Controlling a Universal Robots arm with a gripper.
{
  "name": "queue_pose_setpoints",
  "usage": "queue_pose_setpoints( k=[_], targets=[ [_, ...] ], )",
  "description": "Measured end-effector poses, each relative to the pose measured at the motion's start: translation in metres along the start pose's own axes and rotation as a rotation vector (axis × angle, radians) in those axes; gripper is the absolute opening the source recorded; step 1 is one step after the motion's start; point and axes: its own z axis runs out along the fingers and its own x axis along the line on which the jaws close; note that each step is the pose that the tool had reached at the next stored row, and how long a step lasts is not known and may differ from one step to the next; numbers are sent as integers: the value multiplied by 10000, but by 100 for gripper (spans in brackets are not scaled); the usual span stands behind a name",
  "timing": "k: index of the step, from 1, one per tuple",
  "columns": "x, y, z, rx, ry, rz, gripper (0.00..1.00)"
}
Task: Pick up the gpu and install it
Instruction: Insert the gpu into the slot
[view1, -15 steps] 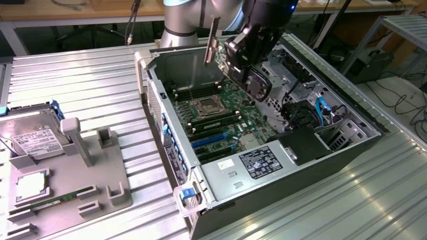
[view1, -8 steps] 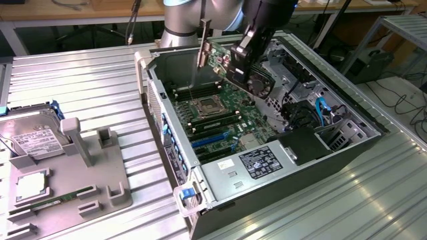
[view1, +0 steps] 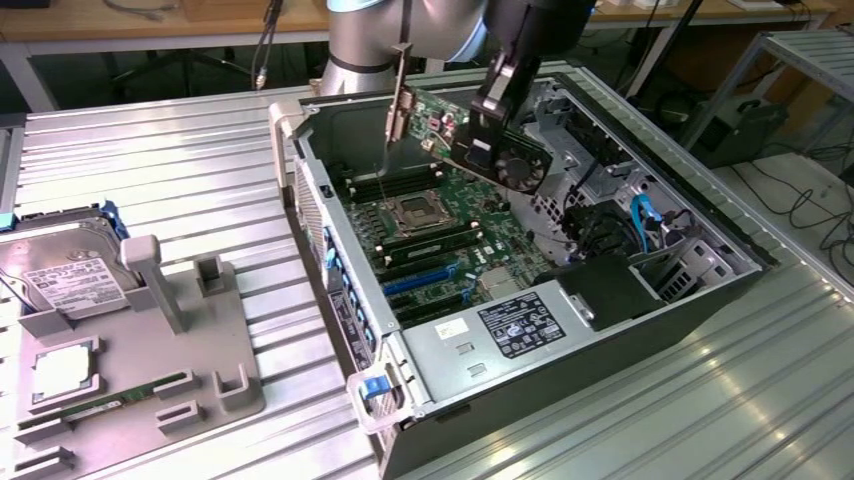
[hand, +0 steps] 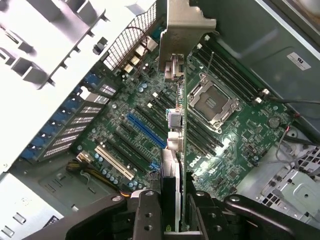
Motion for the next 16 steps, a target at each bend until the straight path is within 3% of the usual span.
queue_pose_setpoints(
  k=[7, 16],
  targets=[
    [-69, -61, 15, -25, 32, -62, 27],
    [-69, -61, 19, -38, 66, -802, 27]
  ],
)
